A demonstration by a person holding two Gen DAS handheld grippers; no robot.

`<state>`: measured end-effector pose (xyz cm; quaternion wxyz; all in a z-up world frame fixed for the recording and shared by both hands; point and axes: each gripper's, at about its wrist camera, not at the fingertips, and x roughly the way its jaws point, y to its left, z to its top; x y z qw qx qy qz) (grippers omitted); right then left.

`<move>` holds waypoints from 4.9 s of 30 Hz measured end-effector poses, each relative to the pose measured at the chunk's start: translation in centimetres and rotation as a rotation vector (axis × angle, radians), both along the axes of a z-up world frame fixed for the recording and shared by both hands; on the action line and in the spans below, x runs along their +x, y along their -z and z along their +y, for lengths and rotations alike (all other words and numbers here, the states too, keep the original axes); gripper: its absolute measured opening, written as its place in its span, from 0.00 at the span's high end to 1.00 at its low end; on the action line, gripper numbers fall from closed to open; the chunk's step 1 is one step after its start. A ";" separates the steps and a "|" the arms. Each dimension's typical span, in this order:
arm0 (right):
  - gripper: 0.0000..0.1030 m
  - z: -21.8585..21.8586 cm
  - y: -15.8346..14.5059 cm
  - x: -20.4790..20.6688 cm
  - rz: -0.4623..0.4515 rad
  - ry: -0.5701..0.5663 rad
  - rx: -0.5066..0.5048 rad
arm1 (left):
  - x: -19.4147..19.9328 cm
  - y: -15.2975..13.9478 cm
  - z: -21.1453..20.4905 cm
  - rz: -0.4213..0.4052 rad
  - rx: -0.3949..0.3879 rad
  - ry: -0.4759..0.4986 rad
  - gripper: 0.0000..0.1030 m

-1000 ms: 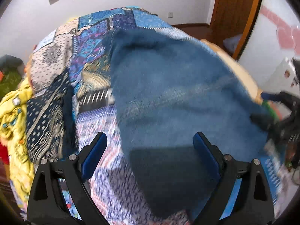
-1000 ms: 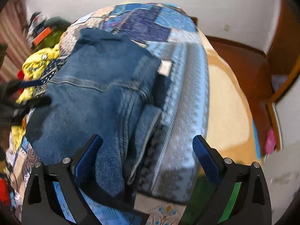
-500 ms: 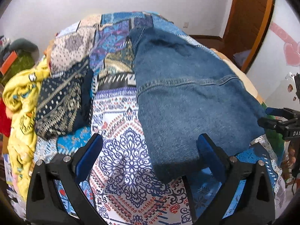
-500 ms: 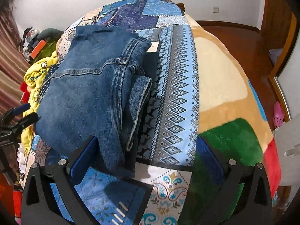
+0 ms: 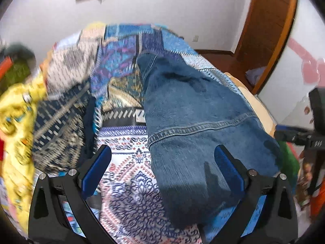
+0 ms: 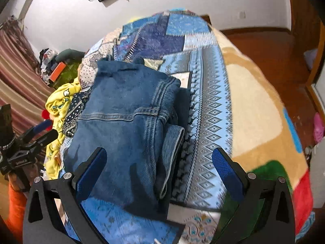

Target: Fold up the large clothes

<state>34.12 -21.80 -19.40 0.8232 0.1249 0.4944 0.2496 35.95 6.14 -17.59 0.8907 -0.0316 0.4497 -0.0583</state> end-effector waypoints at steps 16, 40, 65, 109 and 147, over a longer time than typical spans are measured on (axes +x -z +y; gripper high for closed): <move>0.00 2.6 5.7 7.0 0.203 -0.106 0.193 | 7.2 9.0 2.2 0.314 -0.499 -0.003 0.02; 0.72 8.1 -5.9 3.8 0.020 -0.149 0.163 | 2.0 -3.9 4.7 0.002 -0.407 0.020 0.55; 0.73 34.6 -3.1 9.9 -0.031 -0.273 0.157 | 4.3 -1.3 32.2 -0.016 -0.348 -0.234 0.53; 0.26 24.4 -17.6 -13.8 -0.558 -0.253 0.106 | -21.9 -14.9 20.6 -0.436 -0.032 -0.348 0.15; 0.00 19.6 -20.4 -25.5 -0.870 -0.072 0.125 | -34.0 -19.0 10.7 -0.804 0.109 -0.412 0.01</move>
